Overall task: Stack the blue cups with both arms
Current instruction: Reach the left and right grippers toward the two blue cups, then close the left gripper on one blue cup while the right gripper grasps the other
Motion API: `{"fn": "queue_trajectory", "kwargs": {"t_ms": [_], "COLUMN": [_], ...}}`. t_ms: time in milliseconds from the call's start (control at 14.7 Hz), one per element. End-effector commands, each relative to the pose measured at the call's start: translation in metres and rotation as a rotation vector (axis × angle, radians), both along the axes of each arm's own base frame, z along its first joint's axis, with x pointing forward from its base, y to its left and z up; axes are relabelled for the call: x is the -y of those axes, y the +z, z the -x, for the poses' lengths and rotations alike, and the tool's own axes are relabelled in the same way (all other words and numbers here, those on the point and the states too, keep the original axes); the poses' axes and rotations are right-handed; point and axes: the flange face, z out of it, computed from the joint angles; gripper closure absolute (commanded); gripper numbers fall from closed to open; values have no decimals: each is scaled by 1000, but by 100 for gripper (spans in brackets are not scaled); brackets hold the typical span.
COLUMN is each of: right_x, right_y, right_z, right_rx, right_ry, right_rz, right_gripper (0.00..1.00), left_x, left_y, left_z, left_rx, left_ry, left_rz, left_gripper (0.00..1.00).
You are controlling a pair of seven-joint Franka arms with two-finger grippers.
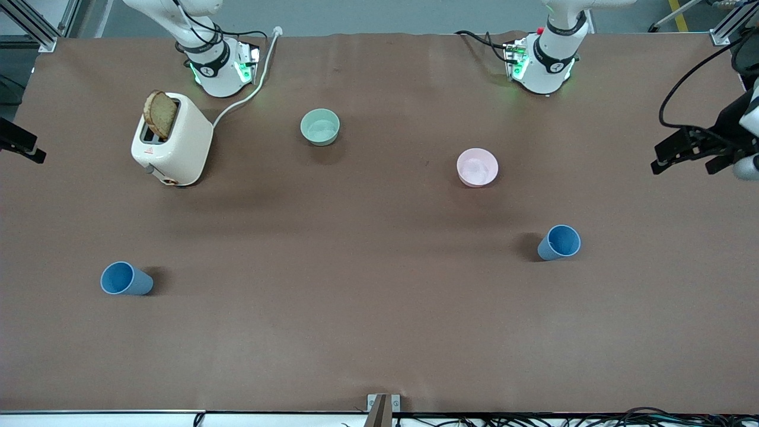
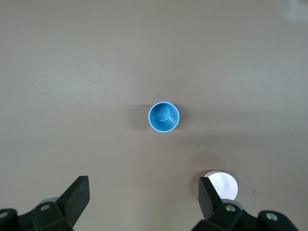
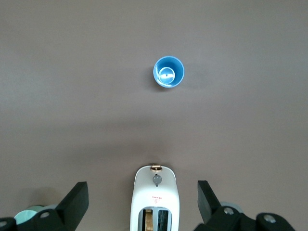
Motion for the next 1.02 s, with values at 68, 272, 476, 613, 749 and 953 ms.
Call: {"fn": "queue_trajectory", "kwargs": {"t_ms": [68, 272, 476, 613, 749, 953], "right_x": [7, 13, 35, 42, 54, 60], "right_y": [-18, -48, -96, -131, -165, -211], "right_z": [-17, -41, -71, -87, -97, -109], "right_rx": [11, 21, 34, 24, 6, -31], "right_ry": [2, -5, -33, -35, -37, -43], "right_rz": [-15, -7, 1, 2, 0, -3], "right_gripper": [0, 0, 0, 0, 0, 0], "left_x": [-3, -3, -8, -8, -6, -1], "left_y": [-41, -71, -131, -175, -222, -278], "left_z": [-26, -38, -63, -65, -54, -41], "left_rx": [-63, -106, -125, -149, -174, -134], "left_ry": [-12, -10, -3, -4, -5, -12], "left_rz": [-18, -19, -21, -26, -26, -24], "left_gripper": [0, 0, 0, 0, 0, 0]}}
